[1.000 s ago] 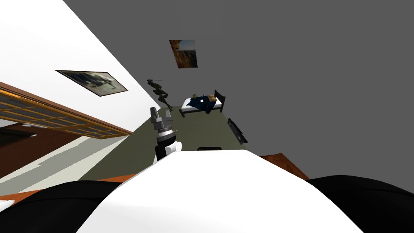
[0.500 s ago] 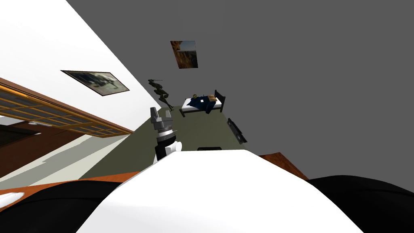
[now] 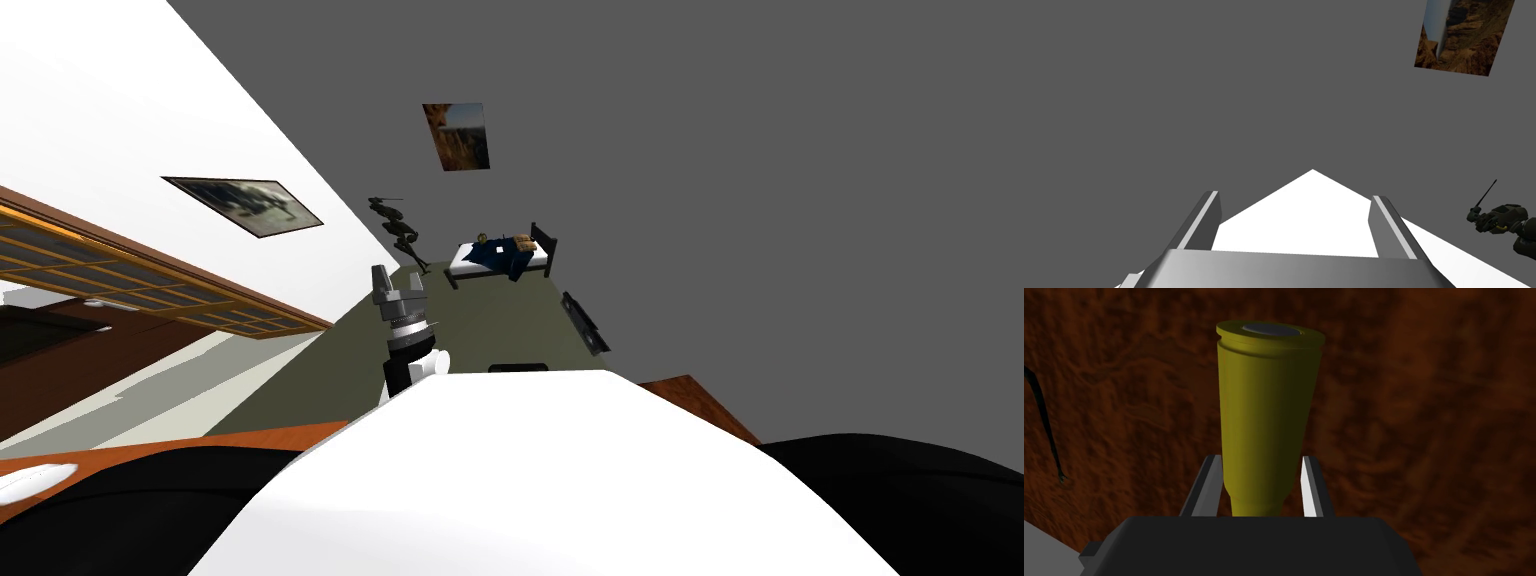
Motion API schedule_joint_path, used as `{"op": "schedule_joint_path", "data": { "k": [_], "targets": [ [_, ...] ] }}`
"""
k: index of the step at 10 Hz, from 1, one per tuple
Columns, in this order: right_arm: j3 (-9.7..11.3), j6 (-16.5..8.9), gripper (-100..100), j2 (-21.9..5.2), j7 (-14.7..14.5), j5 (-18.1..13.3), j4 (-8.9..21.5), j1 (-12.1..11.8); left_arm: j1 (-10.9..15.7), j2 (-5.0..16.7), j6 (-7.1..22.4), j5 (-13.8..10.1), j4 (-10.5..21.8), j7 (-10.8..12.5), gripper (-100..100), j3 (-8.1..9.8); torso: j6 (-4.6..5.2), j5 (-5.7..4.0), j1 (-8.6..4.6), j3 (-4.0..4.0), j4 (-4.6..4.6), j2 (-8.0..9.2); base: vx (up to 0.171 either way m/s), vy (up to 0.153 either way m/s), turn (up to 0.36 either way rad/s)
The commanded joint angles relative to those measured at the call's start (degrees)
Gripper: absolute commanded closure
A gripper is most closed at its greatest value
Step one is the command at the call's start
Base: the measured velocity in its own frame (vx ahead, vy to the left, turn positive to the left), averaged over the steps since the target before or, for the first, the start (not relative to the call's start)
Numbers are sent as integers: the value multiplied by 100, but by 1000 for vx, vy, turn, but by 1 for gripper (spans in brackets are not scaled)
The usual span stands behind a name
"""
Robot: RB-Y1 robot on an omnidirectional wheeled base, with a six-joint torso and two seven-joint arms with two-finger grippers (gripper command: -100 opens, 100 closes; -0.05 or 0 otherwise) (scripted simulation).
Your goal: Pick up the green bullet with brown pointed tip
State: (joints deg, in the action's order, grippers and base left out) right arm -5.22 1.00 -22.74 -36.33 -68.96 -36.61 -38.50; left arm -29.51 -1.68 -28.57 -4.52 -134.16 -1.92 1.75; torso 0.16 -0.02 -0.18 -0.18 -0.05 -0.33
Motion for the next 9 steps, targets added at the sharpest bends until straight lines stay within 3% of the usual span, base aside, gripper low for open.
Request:
{"op": "schedule_joint_path", "data": {
  "k": [1, 3, 4, 5, 9],
  "targets": [
    [0, 0, 100, 0, 0, 0, 0, 0, 0, 0, 0, 0, 0, 0, 0, 0, 0, 0, 0, 0, 0, 0, 0, 0, 0],
    [-1, -3, 100, -2, -1, -1, -1, 1, 0, 0, 0, 0, 0, 0, 0, 0, 2, -1, 2, -1, -1, -2, 0, 0, 0],
    [0, -3, 0, -2, -1, -1, -2, 2, 0, 0, 0, 0, 0, 0, 0, 0, 2, 0, 2, -2, -1, -2, 0, 0, 0],
    [4, 121, 100, -145, 84, -1, -116, -181, 0, 0, 0, 0, 0, 0, 0, 0, 2, 0, 3, -2, -2, -2, 47, 63, -30],
    [-29, 192, 100, -195, 96, -14, -163, -263, 0, 0, 0, 0, 0, 0, 0, 0, 2, 5, 22, -13, -6, -20, 48, 45, -17]
  ]
}}
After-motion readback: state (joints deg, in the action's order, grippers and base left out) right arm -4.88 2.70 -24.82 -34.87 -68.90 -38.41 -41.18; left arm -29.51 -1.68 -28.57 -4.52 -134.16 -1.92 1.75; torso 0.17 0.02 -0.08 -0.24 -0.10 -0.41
